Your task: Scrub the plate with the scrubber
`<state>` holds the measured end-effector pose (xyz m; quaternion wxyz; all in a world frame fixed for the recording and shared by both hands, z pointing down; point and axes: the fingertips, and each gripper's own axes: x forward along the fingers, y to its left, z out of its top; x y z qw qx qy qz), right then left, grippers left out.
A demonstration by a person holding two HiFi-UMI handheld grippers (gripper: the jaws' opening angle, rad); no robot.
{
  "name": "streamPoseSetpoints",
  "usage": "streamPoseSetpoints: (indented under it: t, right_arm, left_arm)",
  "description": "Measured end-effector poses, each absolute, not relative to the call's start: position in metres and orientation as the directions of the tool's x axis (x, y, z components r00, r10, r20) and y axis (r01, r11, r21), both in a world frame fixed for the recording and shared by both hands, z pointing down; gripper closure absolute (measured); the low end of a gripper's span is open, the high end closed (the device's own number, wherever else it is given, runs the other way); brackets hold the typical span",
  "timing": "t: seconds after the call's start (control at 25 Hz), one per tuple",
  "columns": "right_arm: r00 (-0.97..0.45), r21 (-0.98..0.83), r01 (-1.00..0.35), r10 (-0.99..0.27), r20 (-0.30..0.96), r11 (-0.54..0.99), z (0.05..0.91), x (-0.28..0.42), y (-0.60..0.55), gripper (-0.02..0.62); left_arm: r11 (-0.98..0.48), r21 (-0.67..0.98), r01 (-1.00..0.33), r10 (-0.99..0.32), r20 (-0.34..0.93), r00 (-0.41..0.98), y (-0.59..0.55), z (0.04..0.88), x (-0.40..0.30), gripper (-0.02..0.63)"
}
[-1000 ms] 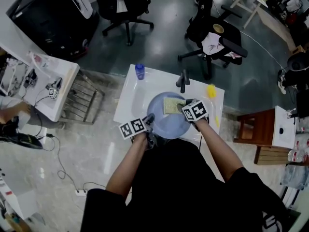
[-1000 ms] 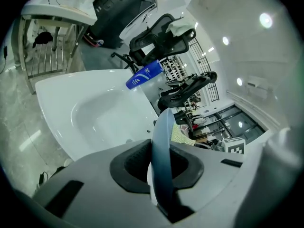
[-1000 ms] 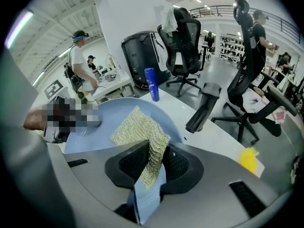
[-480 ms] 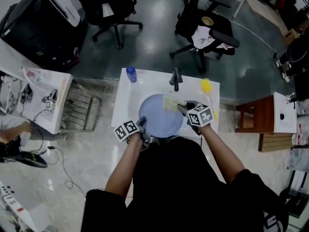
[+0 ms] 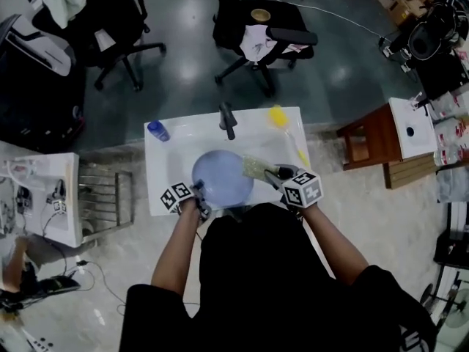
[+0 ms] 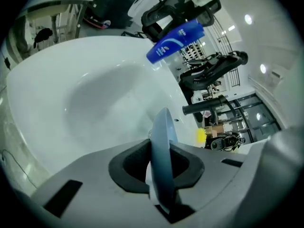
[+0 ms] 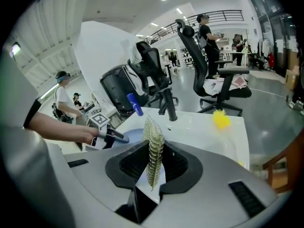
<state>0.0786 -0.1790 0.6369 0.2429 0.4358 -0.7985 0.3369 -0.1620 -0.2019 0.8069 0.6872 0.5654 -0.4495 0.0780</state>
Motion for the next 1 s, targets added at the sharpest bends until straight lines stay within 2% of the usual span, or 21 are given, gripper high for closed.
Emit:
streamPoseSetpoints:
  t: [0.12,0.36,0.6,0.68,0.84,1.0]
  right_arm:
    - [-0.476,-0.327,-0.878,-0.553,0.684,0.35,0.637,0.096,-0.165,0.528]
    - [-0.402,-0.309,-0.915,-0.571,0.715,0.257,0.644,0.124,-0.136,0.528]
    - [-0.372,-0.314,-0.927,-0.591,0.716,0.205,0.643,0.128,-0.123,0.528]
    - [-0.377,-0.323,-0.925,-0.598,0.707,0.202,0.643,0.124,-0.121,0.528]
    - [-0.392,-0.343,-0.917,-0.629,0.671,0.206,0.637,0.114,-0.116,0.528]
    - [-0.389,-0.337,-0.916,-0.691,0.61,0.218,0.623,0.112,-0.112,0.528]
  left_arm:
    - [0.349,0.681,-0.644,-0.358,0.732,0.58,-0.212,0.822,-0.153,0.552]
    - [0.46,0.622,-0.634,-0.314,0.782,0.539,-0.219,0.854,-0.148,0.546]
    - [0.511,0.596,-0.619,-0.281,0.797,0.535,-0.226,0.867,-0.141,0.534]
    - [0.504,0.602,-0.62,-0.271,0.791,0.548,-0.225,0.866,-0.138,0.503]
    - [0.378,0.607,-0.699,-0.264,0.794,0.547,-0.228,0.851,-0.133,0.375]
    - [0.165,0.555,-0.816,-0.328,0.811,0.485,-0.233,0.817,-0.141,0.339]
